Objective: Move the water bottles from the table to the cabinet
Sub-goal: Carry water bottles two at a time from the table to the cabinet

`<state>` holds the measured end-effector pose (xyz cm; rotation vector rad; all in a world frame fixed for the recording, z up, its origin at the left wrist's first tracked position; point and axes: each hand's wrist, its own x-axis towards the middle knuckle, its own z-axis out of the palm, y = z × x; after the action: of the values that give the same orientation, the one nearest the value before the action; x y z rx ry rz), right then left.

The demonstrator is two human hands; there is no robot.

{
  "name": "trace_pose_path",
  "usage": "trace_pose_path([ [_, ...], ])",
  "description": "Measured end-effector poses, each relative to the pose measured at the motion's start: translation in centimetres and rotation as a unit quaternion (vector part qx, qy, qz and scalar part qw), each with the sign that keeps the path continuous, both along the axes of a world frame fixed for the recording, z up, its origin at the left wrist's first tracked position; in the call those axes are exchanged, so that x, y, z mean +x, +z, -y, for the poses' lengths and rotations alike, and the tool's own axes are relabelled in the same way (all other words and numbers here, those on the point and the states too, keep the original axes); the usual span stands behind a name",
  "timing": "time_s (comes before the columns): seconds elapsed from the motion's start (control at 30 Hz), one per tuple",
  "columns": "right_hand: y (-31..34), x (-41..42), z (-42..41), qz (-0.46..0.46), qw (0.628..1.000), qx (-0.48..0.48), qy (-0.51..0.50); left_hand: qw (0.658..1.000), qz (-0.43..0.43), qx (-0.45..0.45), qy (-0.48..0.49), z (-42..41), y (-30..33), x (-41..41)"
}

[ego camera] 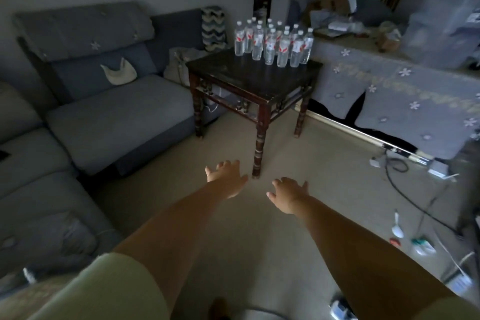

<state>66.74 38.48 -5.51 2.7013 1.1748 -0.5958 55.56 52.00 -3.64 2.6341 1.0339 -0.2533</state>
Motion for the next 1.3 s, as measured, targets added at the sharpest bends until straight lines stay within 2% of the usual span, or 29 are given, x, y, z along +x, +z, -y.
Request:
trace_pose_path([
  [0.3,0.2,6.4,-14.0,-0.005,1.0,0.02,0.018,1.0,-0.002,0.008,-0.001,-13.7,0.2,5.8],
  [0.53,1.4,14.0,-25.2,-0.001,0.997,0.068,-0.039,0.999,-0.005,0.029,-0.02,-26.5,3.1,13.1],
  [0.87,3.1,22.5,-34.5,0.027,0.994,0.1,-0.042,0.997,0.028,0.003,-0.072,-33.2,3.9,22.9],
  [1.3,3.7,43.6,-44.8,0.015,0.991,0.07,-0.114,0.998,0.017,0.024,-0.063,-46.3,4.7,43.5],
])
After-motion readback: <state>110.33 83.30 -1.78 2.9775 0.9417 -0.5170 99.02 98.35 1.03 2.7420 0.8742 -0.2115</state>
